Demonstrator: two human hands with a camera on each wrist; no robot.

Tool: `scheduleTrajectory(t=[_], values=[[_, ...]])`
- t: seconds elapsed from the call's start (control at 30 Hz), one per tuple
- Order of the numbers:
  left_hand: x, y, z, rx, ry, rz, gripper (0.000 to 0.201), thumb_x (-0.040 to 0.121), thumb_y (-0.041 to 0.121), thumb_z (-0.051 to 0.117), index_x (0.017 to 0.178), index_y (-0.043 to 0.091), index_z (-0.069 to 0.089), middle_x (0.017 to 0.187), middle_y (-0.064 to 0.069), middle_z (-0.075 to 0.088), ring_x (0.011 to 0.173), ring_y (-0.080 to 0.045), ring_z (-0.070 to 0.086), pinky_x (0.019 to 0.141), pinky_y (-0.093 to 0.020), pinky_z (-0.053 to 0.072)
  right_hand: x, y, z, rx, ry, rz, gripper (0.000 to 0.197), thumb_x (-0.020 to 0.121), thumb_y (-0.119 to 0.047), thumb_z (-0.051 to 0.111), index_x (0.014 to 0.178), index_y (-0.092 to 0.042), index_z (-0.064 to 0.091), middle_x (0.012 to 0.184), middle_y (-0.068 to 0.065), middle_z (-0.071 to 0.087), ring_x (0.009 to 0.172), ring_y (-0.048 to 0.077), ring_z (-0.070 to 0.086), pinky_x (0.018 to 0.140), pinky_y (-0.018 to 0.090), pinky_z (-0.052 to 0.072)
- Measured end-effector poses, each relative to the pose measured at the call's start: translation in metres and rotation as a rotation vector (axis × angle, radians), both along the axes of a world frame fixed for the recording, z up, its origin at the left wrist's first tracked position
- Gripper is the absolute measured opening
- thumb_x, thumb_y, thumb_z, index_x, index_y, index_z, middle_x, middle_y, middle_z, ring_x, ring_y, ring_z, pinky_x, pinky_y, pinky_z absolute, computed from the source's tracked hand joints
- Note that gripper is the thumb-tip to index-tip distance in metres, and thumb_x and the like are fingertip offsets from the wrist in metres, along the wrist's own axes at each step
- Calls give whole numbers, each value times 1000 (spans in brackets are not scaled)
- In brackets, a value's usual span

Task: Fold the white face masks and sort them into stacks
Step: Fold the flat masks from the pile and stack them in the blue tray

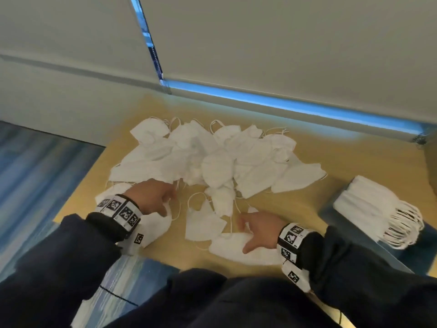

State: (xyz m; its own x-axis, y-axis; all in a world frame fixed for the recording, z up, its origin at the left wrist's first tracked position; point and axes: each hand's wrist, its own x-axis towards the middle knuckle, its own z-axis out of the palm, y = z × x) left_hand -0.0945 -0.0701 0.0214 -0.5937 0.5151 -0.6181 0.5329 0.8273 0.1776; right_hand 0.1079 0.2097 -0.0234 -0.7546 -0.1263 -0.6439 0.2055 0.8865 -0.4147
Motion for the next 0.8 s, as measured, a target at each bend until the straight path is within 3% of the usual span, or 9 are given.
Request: scheduleTrajectory(t=[0.13, 0.23, 0.33, 0.4, 0.47, 0.53, 0.63, 0.7, 0.8], values=[[-10, -25, -28, -79, 31, -148, 68, 72, 12, 81, 129, 39, 55, 115, 8, 52, 108, -19, 57, 82, -32, 47, -18, 5, 0, 143, 2, 65, 48, 75, -23, 81, 108, -28, 46, 94, -7, 56, 88, 21, 58, 73, 36, 49], [-20, -22, -30, -31, 63, -258, 54, 72, 29, 84, 119, 39, 60, 107, 10, 51, 105, -18, 58, 79, -31, 39, -31, 27, 7, 297, -22, 71, 40, 77, -7, 70, 103, -27, 47, 87, -11, 48, 86, 20, 55, 66, 31, 41], [-24, -8, -27, 2, 143, -357, 34, 74, 42, 81, 102, 33, 65, 110, 6, 55, 102, -18, 54, 81, -32, 35, -43, 41, 15, 362, -156, 50, 36, 76, -22, 79, 100, -29, 53, 97, -8, 58, 93, 19, 61, 75, 32, 50], [-26, 2, -27, 100, 137, -348, 28, 75, 44, 80, 93, 34, 60, 109, 4, 55, 100, -19, 52, 85, -36, 39, -54, 36, 26, 305, -113, -62, 29, 76, -40, 81, 94, -27, 63, 96, -9, 63, 90, 14, 62, 77, 29, 52], [-29, 10, -23, 263, 73, -251, 29, 75, 45, 81, 85, 34, 56, 104, 5, 56, 96, -18, 53, 83, -35, 42, -74, 22, 37, 198, 58, -251, 24, 81, -48, 76, 91, -27, 67, 92, -8, 67, 85, 12, 62, 70, 27, 48], [-35, 13, -12, 455, -23, -97, 29, 76, 41, 84, 79, 32, 56, 90, 9, 58, 84, -15, 55, 72, -30, 41, -100, 1, 39, 104, 216, -443, 26, 86, -47, 73, 97, -24, 67, 95, -4, 67, 86, 15, 63, 68, 28, 44], [-45, 9, 5, 708, -89, 145, 29, 78, 32, 85, 81, 29, 56, 77, 11, 55, 69, -8, 50, 60, -25, 33, -140, -28, 23, 95, 303, -604, 53, 84, -51, 74, 124, -21, 58, 120, 4, 59, 108, 25, 59, 85, 35, 47], [-53, 0, 10, 848, -103, 299, 34, 77, 26, 86, 94, 30, 57, 89, 10, 61, 79, -9, 55, 65, -27, 38, -157, -40, 8, 152, 267, -706, 77, 77, -51, 80, 139, -23, 45, 132, 10, 50, 119, 33, 54, 98, 44, 48], [-63, -23, 8, 940, -187, 549, 66, 70, 24, 90, 119, 42, 50, 117, 12, 60, 104, -16, 60, 82, -38, 52, -169, -44, -4, 130, 206, -890, 95, 72, -28, 88, 147, -21, 30, 137, 15, 48, 125, 39, 52, 102, 48, 49]])
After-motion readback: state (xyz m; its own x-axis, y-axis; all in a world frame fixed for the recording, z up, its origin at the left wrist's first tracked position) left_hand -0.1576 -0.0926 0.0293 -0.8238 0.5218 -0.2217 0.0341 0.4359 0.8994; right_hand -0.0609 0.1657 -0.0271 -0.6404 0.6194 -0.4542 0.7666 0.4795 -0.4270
